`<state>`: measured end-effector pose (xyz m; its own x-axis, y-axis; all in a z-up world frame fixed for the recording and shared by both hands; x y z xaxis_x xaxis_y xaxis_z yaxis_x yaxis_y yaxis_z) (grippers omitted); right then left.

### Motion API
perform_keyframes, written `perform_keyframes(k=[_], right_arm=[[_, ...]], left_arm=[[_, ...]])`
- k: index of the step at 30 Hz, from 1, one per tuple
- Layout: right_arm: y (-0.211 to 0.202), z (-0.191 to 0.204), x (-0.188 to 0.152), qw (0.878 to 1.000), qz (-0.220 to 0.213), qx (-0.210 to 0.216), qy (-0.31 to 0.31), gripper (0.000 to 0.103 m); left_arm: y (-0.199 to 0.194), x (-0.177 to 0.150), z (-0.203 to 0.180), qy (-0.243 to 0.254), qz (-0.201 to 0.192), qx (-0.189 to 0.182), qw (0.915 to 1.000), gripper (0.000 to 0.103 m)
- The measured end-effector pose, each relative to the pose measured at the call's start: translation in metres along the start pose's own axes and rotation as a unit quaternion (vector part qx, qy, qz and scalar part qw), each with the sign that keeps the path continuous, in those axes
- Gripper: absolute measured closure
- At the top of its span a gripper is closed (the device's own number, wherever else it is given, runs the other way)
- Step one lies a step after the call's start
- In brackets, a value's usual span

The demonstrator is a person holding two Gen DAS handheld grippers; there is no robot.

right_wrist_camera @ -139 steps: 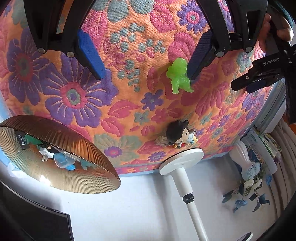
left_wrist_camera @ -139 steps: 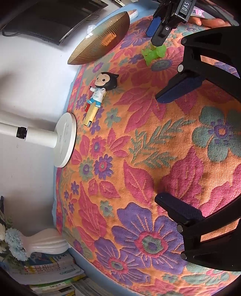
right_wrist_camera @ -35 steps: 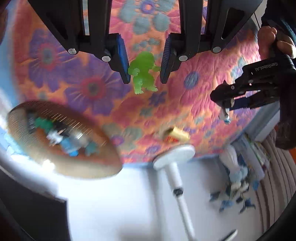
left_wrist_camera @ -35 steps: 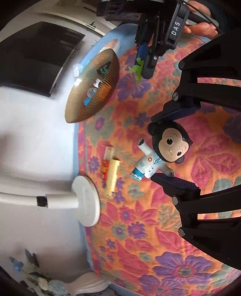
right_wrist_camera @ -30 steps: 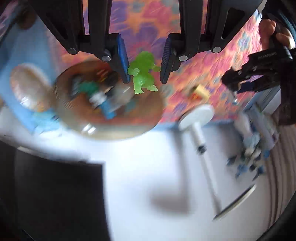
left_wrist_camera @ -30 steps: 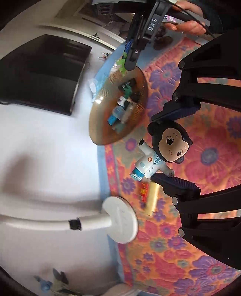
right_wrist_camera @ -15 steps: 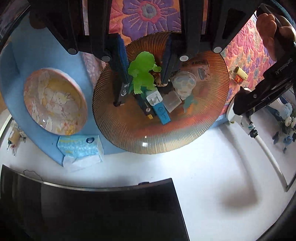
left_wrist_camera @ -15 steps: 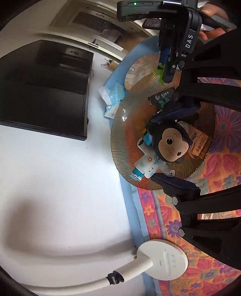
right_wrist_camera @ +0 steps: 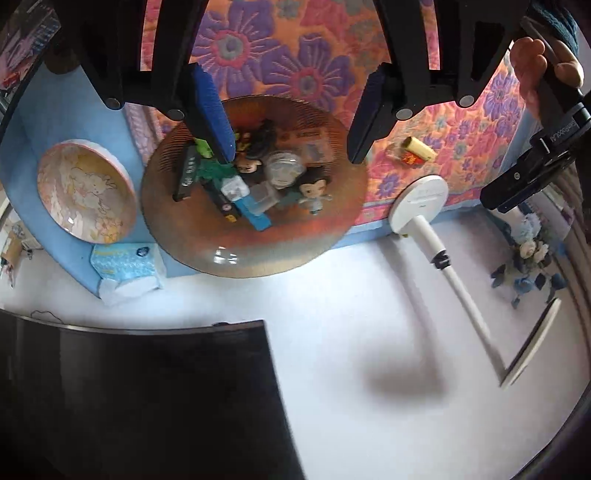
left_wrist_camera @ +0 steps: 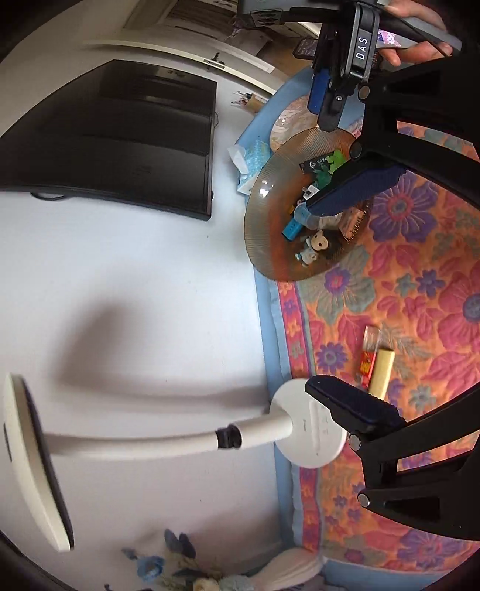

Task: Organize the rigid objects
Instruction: 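Move both open tools back toward the two lighters on the quilt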

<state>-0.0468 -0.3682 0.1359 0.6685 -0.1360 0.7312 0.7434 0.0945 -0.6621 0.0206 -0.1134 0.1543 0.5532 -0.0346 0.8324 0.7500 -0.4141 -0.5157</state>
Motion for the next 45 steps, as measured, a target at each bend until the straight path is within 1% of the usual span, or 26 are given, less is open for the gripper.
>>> perform_keyframes(k=[2, 4, 5, 6, 7, 8, 10, 13, 16, 17, 19, 20, 21, 22, 24, 26, 27, 31, 34, 36, 40, 45], right_arm=[[-0.005, 0.026, -0.003, 1.0, -0.005, 0.015, -0.022, 0.039], [-0.006, 0.054, -0.01, 0.999, -0.004, 0.032, -0.043, 0.037], [-0.003, 0.069, -0.017, 0.998, -0.001, 0.043, -0.055, 0.034], [0.001, 0.08, -0.024, 0.997, 0.001, 0.047, -0.065, 0.032], [0.006, 0.091, -0.032, 0.996, 0.004, 0.05, -0.076, 0.027], [0.014, 0.104, -0.044, 0.994, 0.003, 0.049, -0.093, 0.024], [0.03, 0.118, -0.065, 0.992, -0.003, 0.035, -0.121, 0.024], [0.063, 0.131, -0.094, 0.989, 0.018, 0.027, -0.141, 0.024], [0.086, 0.131, -0.108, 0.989, 0.039, 0.022, -0.144, 0.024], [0.089, 0.13, -0.11, 0.988, 0.042, 0.021, -0.145, 0.024], [0.1, 0.129, -0.117, 0.988, 0.049, 0.02, -0.148, 0.024], [0.106, 0.127, -0.12, 0.987, 0.061, 0.02, -0.145, 0.024], [0.112, 0.126, -0.123, 0.987, 0.077, 0.022, -0.142, 0.024], [0.114, 0.126, -0.123, 0.986, 0.082, 0.02, -0.141, 0.024], [0.115, 0.125, -0.125, 0.986, 0.086, 0.02, -0.139, 0.023], [0.114, 0.123, -0.126, 0.986, 0.089, 0.012, -0.138, 0.017], [0.115, 0.123, -0.127, 0.986, 0.091, 0.006, -0.138, 0.015], [0.117, 0.125, -0.128, 0.985, 0.093, 0.005, -0.142, 0.015], [0.12, 0.126, -0.128, 0.984, 0.103, 0.0, -0.145, 0.012], [0.123, 0.125, -0.129, 0.983, 0.111, -0.003, -0.145, 0.011], [0.124, 0.126, -0.13, 0.983, 0.112, -0.004, -0.147, 0.009], [0.127, 0.126, -0.13, 0.982, 0.119, -0.004, -0.149, 0.003]], left_arm=[[-0.02, -0.005, 0.016, -0.011, -0.009, 0.017, 0.9997, 0.015], [-0.033, -0.016, 0.031, -0.018, -0.014, 0.052, 0.9984, 0.01], [-0.037, -0.025, 0.04, -0.021, -0.016, 0.069, 0.9972, 0.004], [-0.04, -0.036, 0.049, -0.028, -0.016, 0.079, 0.9963, 0.001], [-0.04, -0.047, 0.06, -0.036, -0.012, 0.086, 0.9955, 0.001], [-0.036, -0.06, 0.07, -0.047, 0.001, 0.093, 0.9945, 0.001], [-0.024, -0.09, 0.093, -0.078, 0.032, 0.106, 0.9908, 0.001], [0.0, -0.133, 0.12, -0.113, 0.076, 0.123, 0.9831, 0.001], [0.011, -0.157, 0.138, -0.152, 0.101, 0.108, 0.9773, 0.001], [0.012, -0.157, 0.141, -0.161, 0.107, 0.102, 0.9757, 0.001], [0.01, -0.154, 0.142, -0.165, 0.09, 0.098, 0.9774, 0.001], [0.01, -0.156, 0.141, -0.163, 0.09, 0.1, 0.9774, 0.001], [0.014, -0.159, 0.141, -0.164, 0.104, 0.1, 0.9759, 0.001], [0.018, -0.162, 0.141, -0.165, 0.121, 0.1, 0.9737, 0.001], [0.019, -0.162, 0.139, -0.157, 0.12, 0.113, 0.9737, 0.001], [0.021, -0.162, 0.138, -0.153, 0.126, 0.123, 0.9725, 0.001], [0.022, -0.162, 0.136, -0.148, 0.128, 0.128, 0.9723, 0.001], [0.025, -0.163, 0.133, -0.13, 0.138, 0.146, 0.971, 0.001], [0.028, -0.163, 0.131, -0.118, 0.144, 0.156, 0.9699, 0.001], [0.028, -0.163, 0.13, -0.113, 0.147, 0.161, 0.9694, 0.001], [0.028, -0.164, 0.131, -0.111, 0.148, 0.163, 0.9691, 0.001], [0.028, -0.164, 0.13, -0.109, 0.149, 0.164, 0.9689, 0.001]])
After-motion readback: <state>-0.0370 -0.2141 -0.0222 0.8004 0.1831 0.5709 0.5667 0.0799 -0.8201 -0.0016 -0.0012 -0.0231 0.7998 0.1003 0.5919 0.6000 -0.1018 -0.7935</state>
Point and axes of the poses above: each gripper's, at about its wrist camera, not at the fingertips, and y roughly the way its jaws point, z to its left, x to its top, the point moved 3 cm from there along y, roughly the way its jaws point, and after that the axes turned 5 degrees about -y, right-handed, at the moved point
